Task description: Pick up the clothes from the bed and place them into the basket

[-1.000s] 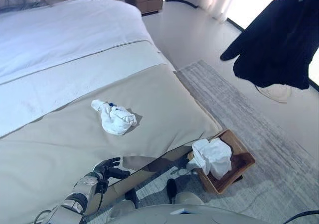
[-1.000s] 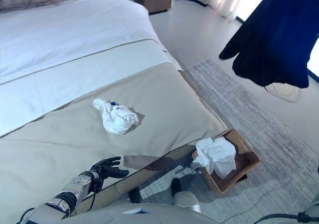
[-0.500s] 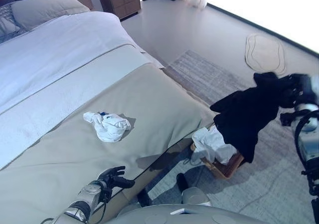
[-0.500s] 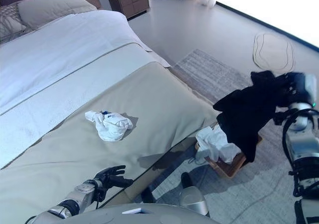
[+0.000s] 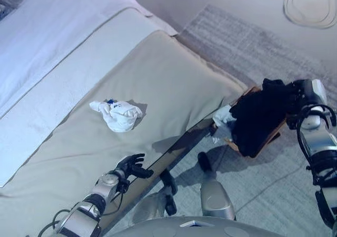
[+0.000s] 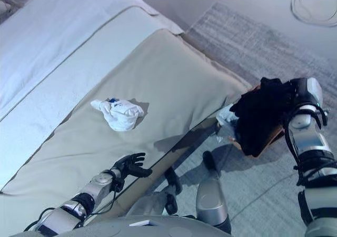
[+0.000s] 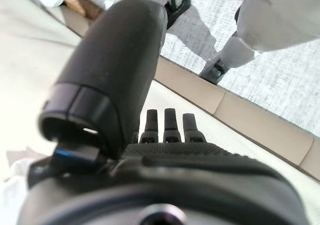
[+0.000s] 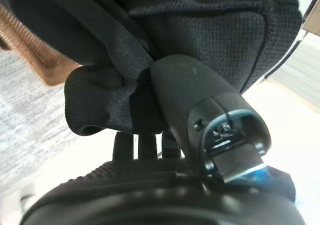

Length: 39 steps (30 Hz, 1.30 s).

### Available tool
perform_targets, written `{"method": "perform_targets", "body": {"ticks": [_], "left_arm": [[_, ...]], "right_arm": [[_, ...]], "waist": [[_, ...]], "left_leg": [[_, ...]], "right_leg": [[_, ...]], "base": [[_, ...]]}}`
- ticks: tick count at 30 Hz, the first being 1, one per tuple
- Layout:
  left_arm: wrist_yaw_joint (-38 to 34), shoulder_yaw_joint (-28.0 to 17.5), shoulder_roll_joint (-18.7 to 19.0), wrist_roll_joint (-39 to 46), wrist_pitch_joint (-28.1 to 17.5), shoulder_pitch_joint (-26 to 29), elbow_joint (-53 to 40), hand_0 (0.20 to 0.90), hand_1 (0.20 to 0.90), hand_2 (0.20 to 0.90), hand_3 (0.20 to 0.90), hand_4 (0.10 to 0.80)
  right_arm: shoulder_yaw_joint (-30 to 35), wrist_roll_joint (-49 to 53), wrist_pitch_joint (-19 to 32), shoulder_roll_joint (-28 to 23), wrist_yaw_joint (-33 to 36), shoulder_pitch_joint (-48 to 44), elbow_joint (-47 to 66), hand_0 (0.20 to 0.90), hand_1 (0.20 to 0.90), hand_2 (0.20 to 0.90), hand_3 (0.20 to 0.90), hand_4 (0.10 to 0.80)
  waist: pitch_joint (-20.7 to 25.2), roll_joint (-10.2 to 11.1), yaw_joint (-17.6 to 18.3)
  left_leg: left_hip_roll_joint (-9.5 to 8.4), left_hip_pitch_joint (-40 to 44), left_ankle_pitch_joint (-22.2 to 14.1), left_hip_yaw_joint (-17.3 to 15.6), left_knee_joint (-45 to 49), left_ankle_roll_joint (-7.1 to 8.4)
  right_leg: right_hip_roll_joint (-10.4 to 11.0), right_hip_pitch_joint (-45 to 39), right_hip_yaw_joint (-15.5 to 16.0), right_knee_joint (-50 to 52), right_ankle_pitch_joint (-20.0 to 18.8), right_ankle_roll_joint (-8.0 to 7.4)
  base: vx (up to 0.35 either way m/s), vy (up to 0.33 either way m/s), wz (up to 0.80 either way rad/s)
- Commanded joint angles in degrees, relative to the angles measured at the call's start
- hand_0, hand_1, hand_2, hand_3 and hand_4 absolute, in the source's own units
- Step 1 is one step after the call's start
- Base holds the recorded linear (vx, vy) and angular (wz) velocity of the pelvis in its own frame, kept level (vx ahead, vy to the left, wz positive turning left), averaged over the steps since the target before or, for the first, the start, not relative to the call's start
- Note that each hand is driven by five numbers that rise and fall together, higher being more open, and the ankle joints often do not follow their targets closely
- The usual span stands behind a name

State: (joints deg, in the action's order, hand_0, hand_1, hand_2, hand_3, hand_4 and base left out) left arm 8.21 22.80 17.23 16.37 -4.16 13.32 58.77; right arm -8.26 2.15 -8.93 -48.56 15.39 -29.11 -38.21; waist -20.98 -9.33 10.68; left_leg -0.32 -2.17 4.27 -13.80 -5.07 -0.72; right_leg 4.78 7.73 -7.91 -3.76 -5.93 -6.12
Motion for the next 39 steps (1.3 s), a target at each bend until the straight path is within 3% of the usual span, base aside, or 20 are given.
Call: {"method": "perform_targets", "body": {"ticks": [1,13,19,24,25,26,28,30,34,39], "left_arm": [[0.0,1.3,1.3,3.2,-2.9,1.6,0.2,0.900,0.900,0.900,0.900,0.800],[0.0,3.0,3.9,7.8,-5.5,7.9,-2.7,0.900,0.900,0.900,0.900,0.800],[0.0,4.3,5.5,9.1,-6.3,8.4,-5.8,0.900,0.900,0.900,0.900,0.800],[0.8,4.5,6.4,9.1,-6.3,8.5,-6.4,0.900,0.900,0.900,0.900,0.800],[0.9,4.5,6.4,9.1,-6.3,8.5,-6.4,0.900,0.900,0.900,0.900,0.800],[1.1,4.5,6.6,8.7,-6.4,8.6,-6.3,0.900,0.900,0.900,0.900,0.800],[1.8,4.3,7.2,8.3,-6.3,9.3,-6.3,0.900,0.900,0.900,0.900,0.800],[2.4,4.1,8.1,8.2,-5.6,9.7,-7.1,0.900,0.900,0.900,0.900,0.800],[2.7,4.1,8.8,7.8,-5.0,10.3,-7.3,0.900,0.900,0.900,0.900,0.800],[1.2,3.3,8.1,8.4,-3.7,8.7,-8.6,0.900,0.900,0.900,0.900,0.800]], "right_arm": [[-2.2,-4.2,0.5,-4.6,5.1,-11.7,-0.4,0.300,0.300,0.300,0.200,0.100],[-9.6,-2.7,-5.6,-6.3,9.7,-24.4,-13.2,0.300,0.300,0.300,0.200,0.100],[-8.2,-0.4,-8.6,-7.1,12.5,-25.0,-22.4,0.300,0.300,0.300,0.200,0.100],[-6.4,0.8,-10.2,-6.8,10.7,-22.5,-26.6,0.300,0.300,0.300,0.200,0.100],[-6.2,0.9,-10.2,-6.8,10.4,-22.3,-27.3,0.333,0.333,0.333,0.238,0.138],[-6.2,0.6,-10.7,-6.7,8.4,-22.2,-29.0,0.900,0.900,0.900,0.900,0.800],[-7.4,-1.3,-14.0,-6.4,2.6,-22.9,-32.0,0.900,0.900,0.900,0.900,0.800],[-8.4,-0.6,-13.9,-6.3,-0.4,-22.2,-34.0,0.900,0.900,0.900,0.900,0.800],[-7.2,0.9,-12.5,-5.6,1.2,-21.9,-33.8,0.900,0.900,0.900,0.900,0.800],[-4.6,3.4,-7.4,-4.8,5.1,-20.0,-26.9,0.900,0.900,0.900,0.900,0.800]], "waist": [[1.5,1.6,-2.1],[-7.2,-1.4,-3.2],[-8.8,-4.0,-3.3],[-8.8,-5.0,-3.3],[-8.8,-5.0,-3.3],[-8.8,-5.0,-3.4],[-8.8,-4.7,-3.7],[-8.8,-4.2,-3.9],[-8.8,-2.9,-4.2],[-8.8,-0.9,-4.1]], "left_leg": [[-3.12,-2.3,-4.6,5.2,3.4,-0.53],[-2.57,-15.3,-3.4,5.5,12.2,1.25],[-2.91,-19.6,-2.7,6.2,14.6,1.43],[-2.99,-21.1,-2.3,6.1,15.2,1.52],[-2.97,-21.1,-2.3,6.1,15.2,1.53],[-2.88,-21.2,-2.3,6.1,15.1,1.53],[-2.64,-21.3,-2.1,6.0,14.9,1.63],[-2.37,-21.0,-1.9,6.0,14.5,1.63],[-1.99,-20.0,-2.2,6.0,14.1,1.62],[-1.56,-17.6,-2.8,5.9,13.2,1.80]], "right_leg": [[-0.4,4.3,4.6,7.5,2.8,2.59],[-0.2,16.4,7.4,14.3,3.9,4.45],[0.0,20.8,8.7,17.9,5.4,5.31],[0.0,22.3,9.0,18.9,5.9,5.83],[-0.1,22.3,9.0,18.9,5.8,5.84],[-0.1,22.3,9.0,18.7,5.7,5.84],[-0.2,22.2,8.9,18.2,5.3,5.86],[-0.2,21.7,8.9,17.4,4.8,5.79],[-0.5,20.1,9.0,16.1,4.2,5.57],[-1.1,17.2,8.6,13.4,2.9,5.21]], "base": [[-0.035,-0.042,-0.01],[-0.064,-0.140,0.01],[-0.037,-0.101,0.17],[-0.010,-0.045,0.07],[-0.020,-0.054,0.08],[-0.024,-0.042,0.03],[-0.036,-0.046,0.00],[-0.017,-0.041,0.01],[0.001,-0.010,0.01],[0.071,0.088,0.01]]}}
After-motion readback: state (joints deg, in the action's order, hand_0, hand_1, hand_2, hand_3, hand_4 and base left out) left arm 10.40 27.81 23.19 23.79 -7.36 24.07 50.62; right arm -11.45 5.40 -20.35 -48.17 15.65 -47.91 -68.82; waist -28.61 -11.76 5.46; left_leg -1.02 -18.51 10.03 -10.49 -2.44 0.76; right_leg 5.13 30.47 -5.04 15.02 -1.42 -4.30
